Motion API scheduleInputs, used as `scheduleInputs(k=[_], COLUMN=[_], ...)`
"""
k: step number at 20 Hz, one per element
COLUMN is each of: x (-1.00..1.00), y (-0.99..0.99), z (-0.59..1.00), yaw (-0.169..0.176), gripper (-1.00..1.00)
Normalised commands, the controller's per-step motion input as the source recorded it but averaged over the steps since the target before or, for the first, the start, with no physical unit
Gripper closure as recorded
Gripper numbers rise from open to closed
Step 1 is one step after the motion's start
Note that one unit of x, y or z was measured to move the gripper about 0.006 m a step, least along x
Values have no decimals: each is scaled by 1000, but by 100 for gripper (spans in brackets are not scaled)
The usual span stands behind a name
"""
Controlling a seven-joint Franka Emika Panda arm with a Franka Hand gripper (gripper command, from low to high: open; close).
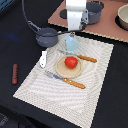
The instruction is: Interact with the objects in diverse but meaningful ways.
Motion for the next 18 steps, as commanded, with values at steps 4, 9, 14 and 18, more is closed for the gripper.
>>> scheduleInputs(k=[4, 9, 14, 18], x=[89, 73, 151, 141], y=[-11, -39, -3, 0], z=[-314, -282, -233, -218], yaw=[68, 64, 53, 51], gripper=[-100, -100, -100, 100])
